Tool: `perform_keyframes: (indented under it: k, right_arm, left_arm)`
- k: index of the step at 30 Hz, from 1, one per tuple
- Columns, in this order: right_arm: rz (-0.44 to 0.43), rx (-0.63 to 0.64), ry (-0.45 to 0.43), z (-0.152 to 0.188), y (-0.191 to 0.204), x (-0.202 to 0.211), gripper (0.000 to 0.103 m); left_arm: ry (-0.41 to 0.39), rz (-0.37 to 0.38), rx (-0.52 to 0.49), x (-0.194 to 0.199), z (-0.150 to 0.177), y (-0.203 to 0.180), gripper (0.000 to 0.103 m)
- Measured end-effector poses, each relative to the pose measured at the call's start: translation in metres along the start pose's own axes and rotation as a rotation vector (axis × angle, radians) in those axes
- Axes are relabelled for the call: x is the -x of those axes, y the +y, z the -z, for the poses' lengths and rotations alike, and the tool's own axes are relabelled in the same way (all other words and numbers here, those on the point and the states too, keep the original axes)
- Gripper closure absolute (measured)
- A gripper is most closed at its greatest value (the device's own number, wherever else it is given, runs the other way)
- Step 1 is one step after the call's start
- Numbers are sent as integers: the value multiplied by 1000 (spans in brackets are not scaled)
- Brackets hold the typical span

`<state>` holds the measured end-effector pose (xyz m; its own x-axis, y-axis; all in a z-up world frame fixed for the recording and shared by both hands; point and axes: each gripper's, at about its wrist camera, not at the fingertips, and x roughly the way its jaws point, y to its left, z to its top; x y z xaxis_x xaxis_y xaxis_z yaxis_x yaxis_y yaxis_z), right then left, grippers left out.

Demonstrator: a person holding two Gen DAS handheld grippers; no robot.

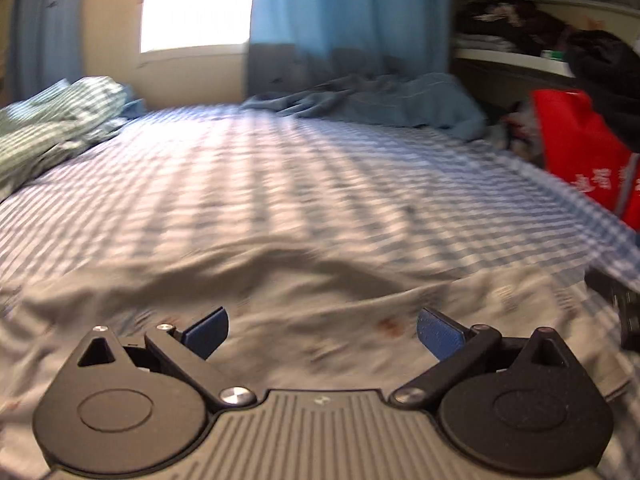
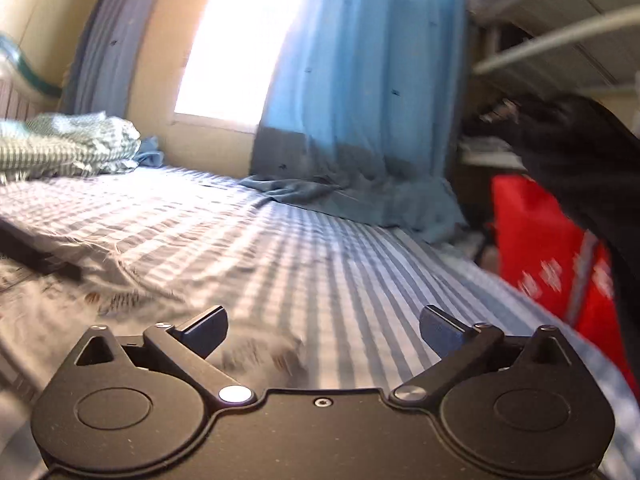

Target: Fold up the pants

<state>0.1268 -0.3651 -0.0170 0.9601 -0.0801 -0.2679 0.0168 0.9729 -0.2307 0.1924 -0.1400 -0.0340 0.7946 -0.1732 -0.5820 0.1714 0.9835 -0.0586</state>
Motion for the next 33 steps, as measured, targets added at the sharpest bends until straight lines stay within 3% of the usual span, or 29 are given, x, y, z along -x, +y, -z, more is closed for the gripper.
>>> perform_keyframes:
  k: [4,8,16,18,20,25,30,33]
  right_arm:
    - [63,200,79,-9,29,-51,1]
    - [149,361,153,17,37,-78,1]
    - [166,345,150,19,32,-82,1]
    - [245,348,122,13,32,-66,1]
    - [260,342,103,10,34,-44,1]
    - [253,373,157,35,53,-19,1]
    - [284,264,188,26,46,-22,1]
    - [277,287,100,8,63,-10,1]
  left_arm:
    - [53,-85,58,-8,12,35,0]
    - [44,-53,124,-6,18,59,0]
    - [55,-62,100,-7,22,59,0]
    - [53,-42,109,-2,20,65,0]
    - [37,-36,126,7,22,72,0]
    - [48,-38,112,19,30,81,0]
    - [59,-43,116,39,33,92,0]
    - [67,-44,166,54,34,106,0]
